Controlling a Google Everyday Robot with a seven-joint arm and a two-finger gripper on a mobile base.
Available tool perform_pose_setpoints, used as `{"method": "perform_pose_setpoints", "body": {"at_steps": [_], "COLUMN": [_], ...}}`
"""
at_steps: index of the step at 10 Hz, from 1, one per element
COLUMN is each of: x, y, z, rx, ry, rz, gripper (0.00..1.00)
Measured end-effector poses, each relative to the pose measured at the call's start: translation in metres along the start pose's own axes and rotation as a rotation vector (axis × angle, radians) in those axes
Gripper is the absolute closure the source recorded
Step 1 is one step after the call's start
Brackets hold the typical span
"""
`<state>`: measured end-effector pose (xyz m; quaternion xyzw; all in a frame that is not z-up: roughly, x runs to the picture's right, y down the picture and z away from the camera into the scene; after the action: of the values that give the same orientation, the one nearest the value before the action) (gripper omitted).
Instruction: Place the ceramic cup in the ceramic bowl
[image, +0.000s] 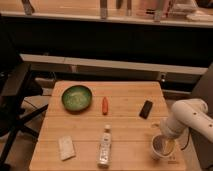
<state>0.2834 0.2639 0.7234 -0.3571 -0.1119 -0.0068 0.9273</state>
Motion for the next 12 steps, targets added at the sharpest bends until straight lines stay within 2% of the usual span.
{"method": "perform_pose_setpoints", "body": {"at_steps": [12], "x": [0.0052], "y": [0.0035], "z": [0.0041], "rx": [-0.008], "ry": [-0.013], "rz": [0.007], "gripper": [0.20]}}
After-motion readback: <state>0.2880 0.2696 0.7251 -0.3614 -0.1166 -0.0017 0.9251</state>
